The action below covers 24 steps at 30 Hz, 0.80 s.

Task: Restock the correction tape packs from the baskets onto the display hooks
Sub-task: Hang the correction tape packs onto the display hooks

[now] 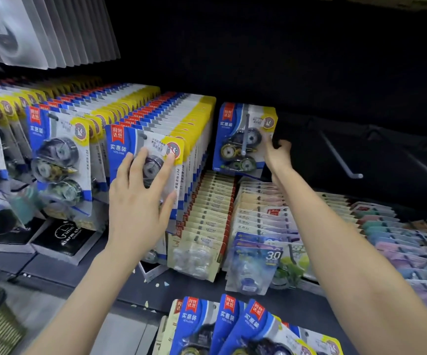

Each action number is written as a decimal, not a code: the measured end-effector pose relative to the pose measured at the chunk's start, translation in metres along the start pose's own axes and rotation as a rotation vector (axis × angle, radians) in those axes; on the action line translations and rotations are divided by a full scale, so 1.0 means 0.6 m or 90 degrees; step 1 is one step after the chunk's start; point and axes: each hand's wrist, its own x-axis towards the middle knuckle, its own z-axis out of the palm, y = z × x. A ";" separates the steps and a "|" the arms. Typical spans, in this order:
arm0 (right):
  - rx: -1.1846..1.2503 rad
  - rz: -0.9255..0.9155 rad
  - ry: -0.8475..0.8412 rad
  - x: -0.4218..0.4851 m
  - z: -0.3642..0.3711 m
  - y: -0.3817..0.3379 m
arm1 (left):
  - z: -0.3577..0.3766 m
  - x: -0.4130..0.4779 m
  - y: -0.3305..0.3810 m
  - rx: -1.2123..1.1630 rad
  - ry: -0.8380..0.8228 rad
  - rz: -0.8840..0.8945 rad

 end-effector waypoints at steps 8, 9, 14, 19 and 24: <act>-0.168 -0.029 -0.107 -0.249 -0.151 0.115 | -0.010 -0.063 0.026 -0.065 0.057 0.019; -0.208 -0.027 -0.138 -0.278 -0.174 0.138 | -0.009 -0.081 0.030 -0.082 0.033 0.015; -0.453 0.024 -0.241 -0.388 -0.268 0.239 | 0.027 -0.233 0.046 -0.124 -0.238 0.015; -0.528 0.052 -0.355 -0.455 -0.281 0.286 | 0.021 -0.318 0.084 -0.298 -0.364 -0.086; -0.460 0.068 -0.345 -0.459 -0.265 0.324 | 0.006 -0.333 0.143 -0.325 -0.520 -0.107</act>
